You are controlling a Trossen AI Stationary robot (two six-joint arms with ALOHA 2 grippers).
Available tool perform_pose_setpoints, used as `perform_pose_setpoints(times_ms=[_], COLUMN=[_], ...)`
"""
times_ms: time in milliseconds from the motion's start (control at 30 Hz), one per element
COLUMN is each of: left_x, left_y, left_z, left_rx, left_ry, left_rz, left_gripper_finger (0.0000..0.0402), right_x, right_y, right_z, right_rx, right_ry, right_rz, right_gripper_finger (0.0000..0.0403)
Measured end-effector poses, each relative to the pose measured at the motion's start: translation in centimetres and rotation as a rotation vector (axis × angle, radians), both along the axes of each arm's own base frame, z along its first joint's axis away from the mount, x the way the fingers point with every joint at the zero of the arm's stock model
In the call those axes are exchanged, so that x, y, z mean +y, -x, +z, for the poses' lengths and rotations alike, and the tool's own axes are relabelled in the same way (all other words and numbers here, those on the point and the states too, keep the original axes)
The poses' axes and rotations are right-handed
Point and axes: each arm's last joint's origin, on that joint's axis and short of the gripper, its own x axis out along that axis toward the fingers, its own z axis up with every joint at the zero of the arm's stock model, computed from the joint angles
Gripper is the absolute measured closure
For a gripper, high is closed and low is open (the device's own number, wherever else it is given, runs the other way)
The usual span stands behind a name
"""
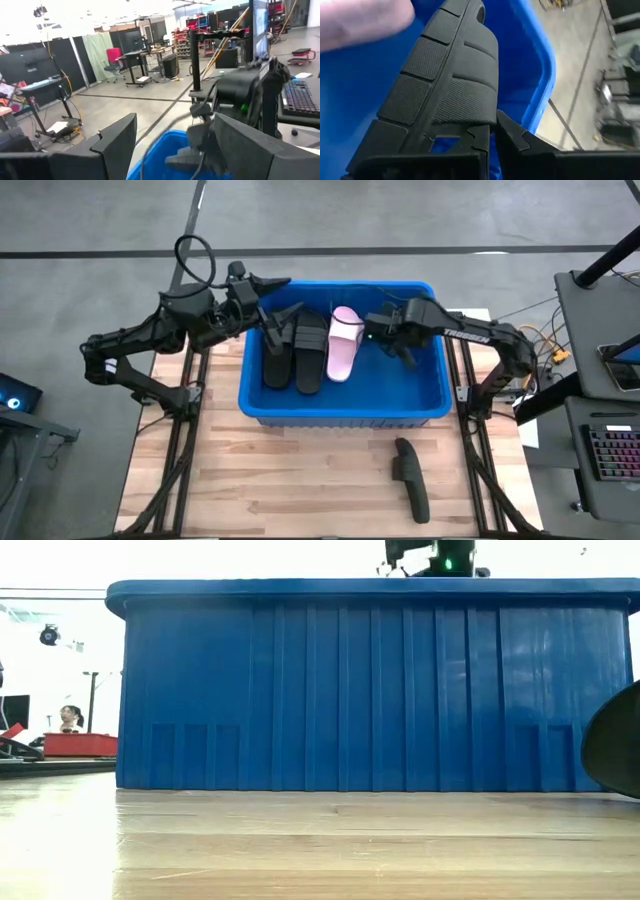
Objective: Pick and place slides into bin
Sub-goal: Put the black slides into the blue bin
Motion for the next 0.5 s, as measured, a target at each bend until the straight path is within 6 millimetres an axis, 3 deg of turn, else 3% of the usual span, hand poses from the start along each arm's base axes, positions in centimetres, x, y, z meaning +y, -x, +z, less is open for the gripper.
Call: perform_pose_setpoints(times_ms=[200, 500], left_x=[0.0, 0.0], left_y=[0.0, -0.2], left_z=[0.1, 0.0], left_rx=[-0.012, 0.006], left_ry=[-0.003, -0.022], left_rz=[0.003, 0.005], left_gripper_finger=[0.0151, 0.0151], right_x=[-1.5, -3.9], right_y=[0.3, -1.7], right_z=[-3.9, -7.5], right_rx=[0.132, 0.197], right_ry=[-0.038, -0.062], right_rz=[-0.056, -0.057], right_gripper_finger=[0.0394, 0.0394])
